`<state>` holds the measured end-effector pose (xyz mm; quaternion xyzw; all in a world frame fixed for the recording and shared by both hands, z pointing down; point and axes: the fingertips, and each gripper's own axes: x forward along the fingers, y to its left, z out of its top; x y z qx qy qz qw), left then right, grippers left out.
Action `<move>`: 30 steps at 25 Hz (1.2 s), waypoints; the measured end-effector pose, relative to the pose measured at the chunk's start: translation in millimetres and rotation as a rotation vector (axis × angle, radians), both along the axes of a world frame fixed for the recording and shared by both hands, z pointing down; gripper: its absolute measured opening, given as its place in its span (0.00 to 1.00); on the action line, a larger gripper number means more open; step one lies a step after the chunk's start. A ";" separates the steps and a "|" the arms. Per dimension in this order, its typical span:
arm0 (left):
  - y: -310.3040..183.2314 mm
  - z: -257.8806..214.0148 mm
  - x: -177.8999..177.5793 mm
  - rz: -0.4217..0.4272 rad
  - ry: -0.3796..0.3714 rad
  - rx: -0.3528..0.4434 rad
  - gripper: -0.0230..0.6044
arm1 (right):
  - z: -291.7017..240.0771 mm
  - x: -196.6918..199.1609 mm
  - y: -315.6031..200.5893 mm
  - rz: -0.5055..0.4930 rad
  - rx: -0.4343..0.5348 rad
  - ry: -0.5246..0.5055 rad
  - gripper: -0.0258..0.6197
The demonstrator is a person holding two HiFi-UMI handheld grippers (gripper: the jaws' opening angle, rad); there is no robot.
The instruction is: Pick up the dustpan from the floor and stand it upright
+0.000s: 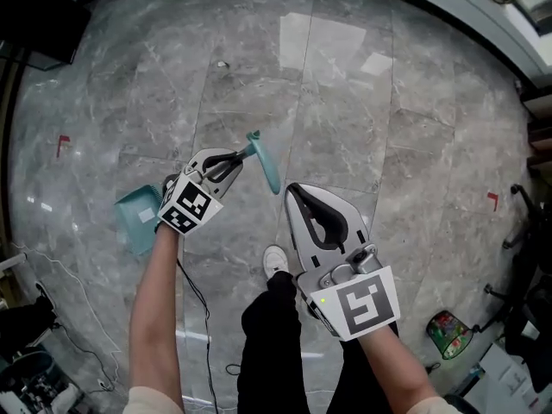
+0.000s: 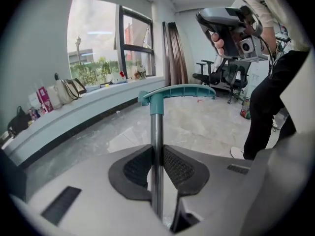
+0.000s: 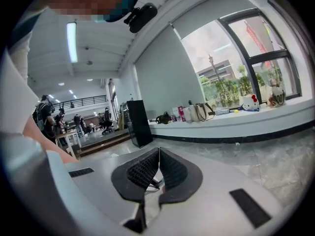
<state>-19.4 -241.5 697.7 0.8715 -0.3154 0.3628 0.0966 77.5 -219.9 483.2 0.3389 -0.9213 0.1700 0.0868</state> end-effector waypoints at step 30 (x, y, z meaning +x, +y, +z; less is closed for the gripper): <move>231.6 -194.1 -296.0 -0.203 0.338 0.503 0.16 | -125.0 -302.7 299.3 0.043 -0.076 0.121 0.07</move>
